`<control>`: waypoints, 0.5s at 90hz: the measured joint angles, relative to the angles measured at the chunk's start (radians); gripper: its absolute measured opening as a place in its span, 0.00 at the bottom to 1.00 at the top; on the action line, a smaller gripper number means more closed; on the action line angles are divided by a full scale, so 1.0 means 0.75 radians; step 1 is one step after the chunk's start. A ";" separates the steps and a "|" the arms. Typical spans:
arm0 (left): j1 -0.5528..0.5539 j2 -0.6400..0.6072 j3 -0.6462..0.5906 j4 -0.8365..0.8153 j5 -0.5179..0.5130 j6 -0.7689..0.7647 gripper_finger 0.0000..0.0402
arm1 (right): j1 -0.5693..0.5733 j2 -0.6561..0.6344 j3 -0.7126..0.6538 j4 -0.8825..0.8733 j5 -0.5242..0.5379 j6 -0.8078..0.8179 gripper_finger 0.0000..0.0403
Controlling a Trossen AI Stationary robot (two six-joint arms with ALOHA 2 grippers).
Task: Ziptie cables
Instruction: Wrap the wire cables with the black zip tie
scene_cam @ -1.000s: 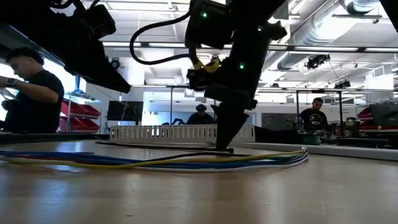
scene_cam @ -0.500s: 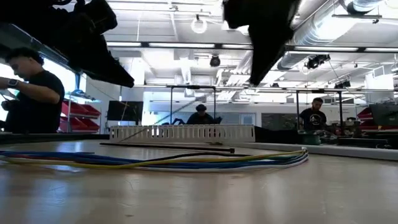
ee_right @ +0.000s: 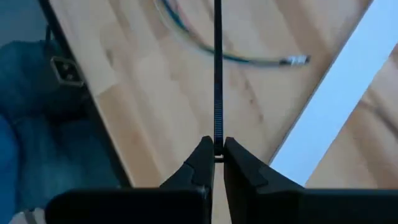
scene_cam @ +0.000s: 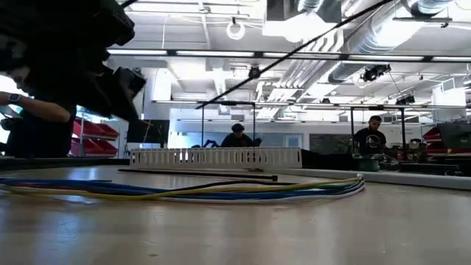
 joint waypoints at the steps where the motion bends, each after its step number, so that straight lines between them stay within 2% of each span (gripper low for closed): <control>1: 0.000 0.011 0.008 0.002 0.011 0.005 0.42 | 0.008 0.002 0.000 -0.004 0.003 0.014 0.00; 9: 0.000 0.111 0.082 -0.015 0.111 0.047 0.49 | 0.052 0.019 0.000 -0.013 0.031 0.099 0.00; 17: -0.018 0.205 0.154 -0.154 0.170 0.073 0.56 | 0.087 0.024 0.000 -0.018 0.068 0.148 0.00; 30: -0.063 0.335 0.255 -0.382 0.116 0.068 0.65 | 0.126 0.026 0.000 -0.018 0.127 0.189 0.00; 45: -0.122 0.415 0.299 -0.404 0.025 -0.058 0.67 | 0.157 0.029 0.000 -0.018 0.166 0.223 0.00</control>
